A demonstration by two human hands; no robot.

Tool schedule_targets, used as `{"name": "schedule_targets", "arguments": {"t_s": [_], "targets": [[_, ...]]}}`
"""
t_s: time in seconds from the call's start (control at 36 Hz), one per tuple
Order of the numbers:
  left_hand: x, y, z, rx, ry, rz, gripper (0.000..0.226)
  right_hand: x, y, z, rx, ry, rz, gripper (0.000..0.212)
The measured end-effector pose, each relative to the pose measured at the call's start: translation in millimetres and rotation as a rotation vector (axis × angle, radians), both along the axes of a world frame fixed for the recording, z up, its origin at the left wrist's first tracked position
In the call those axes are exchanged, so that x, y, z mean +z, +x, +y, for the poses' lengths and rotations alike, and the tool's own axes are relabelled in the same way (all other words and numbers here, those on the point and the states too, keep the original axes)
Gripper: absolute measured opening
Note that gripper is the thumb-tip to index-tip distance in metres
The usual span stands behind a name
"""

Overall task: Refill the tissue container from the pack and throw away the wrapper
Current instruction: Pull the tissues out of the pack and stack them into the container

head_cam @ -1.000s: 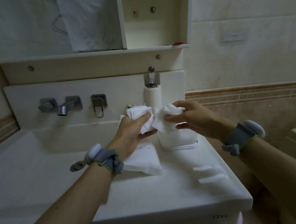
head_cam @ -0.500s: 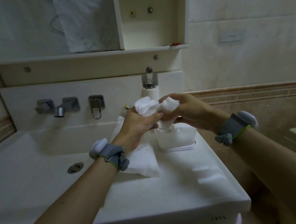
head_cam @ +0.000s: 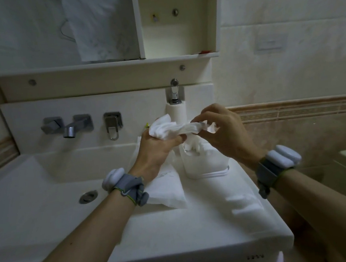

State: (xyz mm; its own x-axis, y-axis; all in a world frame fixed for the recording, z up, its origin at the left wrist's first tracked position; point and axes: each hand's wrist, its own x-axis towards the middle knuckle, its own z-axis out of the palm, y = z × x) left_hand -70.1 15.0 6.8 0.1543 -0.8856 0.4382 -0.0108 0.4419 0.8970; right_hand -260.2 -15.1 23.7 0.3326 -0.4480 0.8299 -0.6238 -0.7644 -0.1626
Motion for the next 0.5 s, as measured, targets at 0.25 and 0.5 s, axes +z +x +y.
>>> {"name": "schedule_targets", "arguments": {"t_s": [0.25,0.5], "targets": [[1,3,9,-0.127,-0.012,-0.089,0.026,-6,-6,0,0.021,-0.174,0.038,0.014],[10,-8,10,-0.19,0.101,0.119,0.022,-7,-4,4,-0.016,-0.203,0.246,0.013]]}}
